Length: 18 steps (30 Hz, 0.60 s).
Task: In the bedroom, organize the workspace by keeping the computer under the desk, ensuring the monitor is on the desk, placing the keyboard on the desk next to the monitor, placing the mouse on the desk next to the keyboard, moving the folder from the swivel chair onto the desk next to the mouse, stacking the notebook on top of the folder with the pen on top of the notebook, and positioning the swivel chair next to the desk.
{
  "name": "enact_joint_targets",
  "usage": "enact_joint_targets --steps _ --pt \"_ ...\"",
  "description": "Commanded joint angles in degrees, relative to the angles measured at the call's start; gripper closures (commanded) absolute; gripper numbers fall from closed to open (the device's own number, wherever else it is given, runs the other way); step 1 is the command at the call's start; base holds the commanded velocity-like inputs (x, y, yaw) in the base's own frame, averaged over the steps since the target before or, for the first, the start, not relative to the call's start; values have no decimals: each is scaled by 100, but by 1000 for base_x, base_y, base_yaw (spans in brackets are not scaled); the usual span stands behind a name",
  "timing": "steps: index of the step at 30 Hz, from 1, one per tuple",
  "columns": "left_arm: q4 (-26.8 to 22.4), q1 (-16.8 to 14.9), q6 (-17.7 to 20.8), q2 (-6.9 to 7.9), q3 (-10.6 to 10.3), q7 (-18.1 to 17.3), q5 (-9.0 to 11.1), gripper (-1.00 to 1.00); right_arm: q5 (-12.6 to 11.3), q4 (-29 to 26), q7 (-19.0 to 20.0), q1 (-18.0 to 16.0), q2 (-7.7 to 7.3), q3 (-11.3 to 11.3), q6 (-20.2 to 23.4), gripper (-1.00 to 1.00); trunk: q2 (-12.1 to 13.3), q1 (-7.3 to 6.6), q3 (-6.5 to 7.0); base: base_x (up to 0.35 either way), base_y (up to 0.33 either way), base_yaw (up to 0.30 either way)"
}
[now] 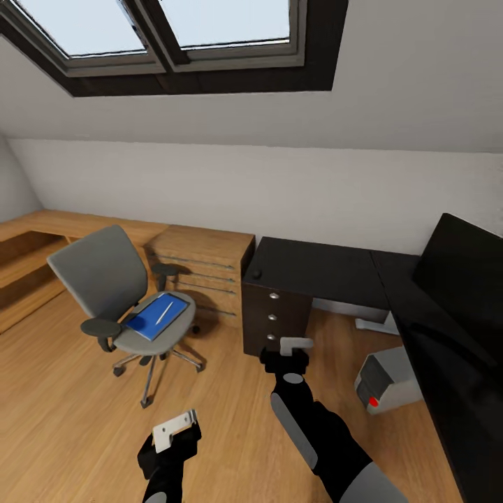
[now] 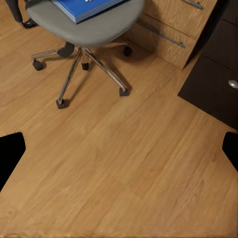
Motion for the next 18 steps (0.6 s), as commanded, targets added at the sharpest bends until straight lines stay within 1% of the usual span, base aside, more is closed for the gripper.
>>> enact_joint_targets --steps 1,9,12,18 --pt "-12 -2 34 0 -3 27 15 -100 -35 -8 -45 -7 -4 14 22 -100 -10 0 -9 -316 -91 -3" --pt "-12 -2 26 0 -3 28 15 -100 -27 -2 -46 -8 -9 16 18 -100 -10 0 -8 -277 -208 -8" --pt "-12 -2 26 0 -3 28 20 -100 -26 0 -46 -7 -9 11 20 -100 -10 0 -1 -251 -248 -161" --pt "-12 -2 30 0 -3 28 27 -100 -34 1 -46 -9 -9 8 16 -100 -10 0 10 -229 -217 -228"
